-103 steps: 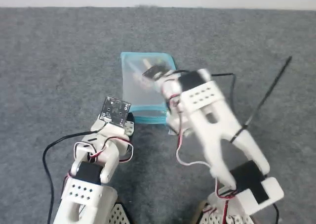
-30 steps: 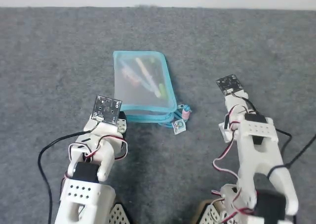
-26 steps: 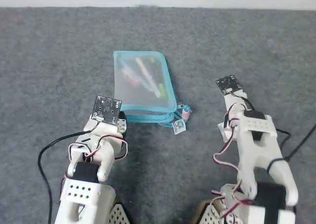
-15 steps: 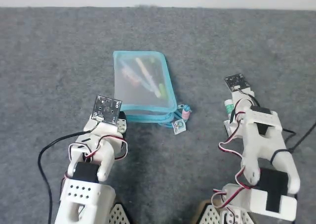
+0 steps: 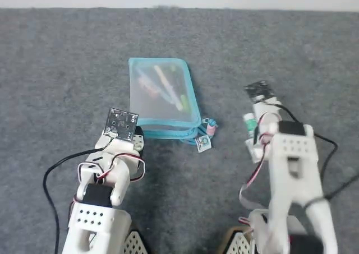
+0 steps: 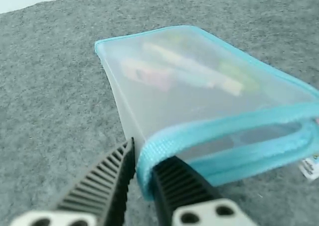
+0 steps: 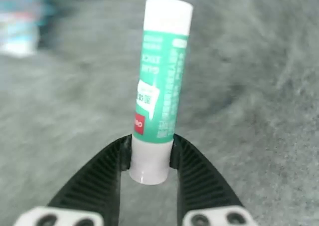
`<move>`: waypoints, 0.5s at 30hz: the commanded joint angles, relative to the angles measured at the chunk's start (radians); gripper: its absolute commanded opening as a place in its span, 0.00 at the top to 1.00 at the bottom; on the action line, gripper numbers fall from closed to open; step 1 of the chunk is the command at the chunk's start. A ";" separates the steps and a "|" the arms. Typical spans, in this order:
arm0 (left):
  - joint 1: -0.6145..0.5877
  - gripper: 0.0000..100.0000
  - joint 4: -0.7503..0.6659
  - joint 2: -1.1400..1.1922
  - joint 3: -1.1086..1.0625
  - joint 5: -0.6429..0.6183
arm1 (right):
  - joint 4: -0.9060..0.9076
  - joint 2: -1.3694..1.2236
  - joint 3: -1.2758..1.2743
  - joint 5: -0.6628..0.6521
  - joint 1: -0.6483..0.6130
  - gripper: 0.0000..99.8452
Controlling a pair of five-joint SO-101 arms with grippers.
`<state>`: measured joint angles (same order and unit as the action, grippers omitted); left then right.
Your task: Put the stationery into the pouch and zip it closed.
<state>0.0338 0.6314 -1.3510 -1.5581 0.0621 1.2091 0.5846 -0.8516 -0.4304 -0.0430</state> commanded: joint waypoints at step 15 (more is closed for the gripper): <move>0.002 0.99 -0.041 -0.025 0.012 0.005 | 0.229 0.005 0.302 0.094 -0.631 0.99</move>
<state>0.0338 0.6314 -1.3510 -1.5581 0.0621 1.4346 0.7104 -0.6644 -0.3460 -0.6552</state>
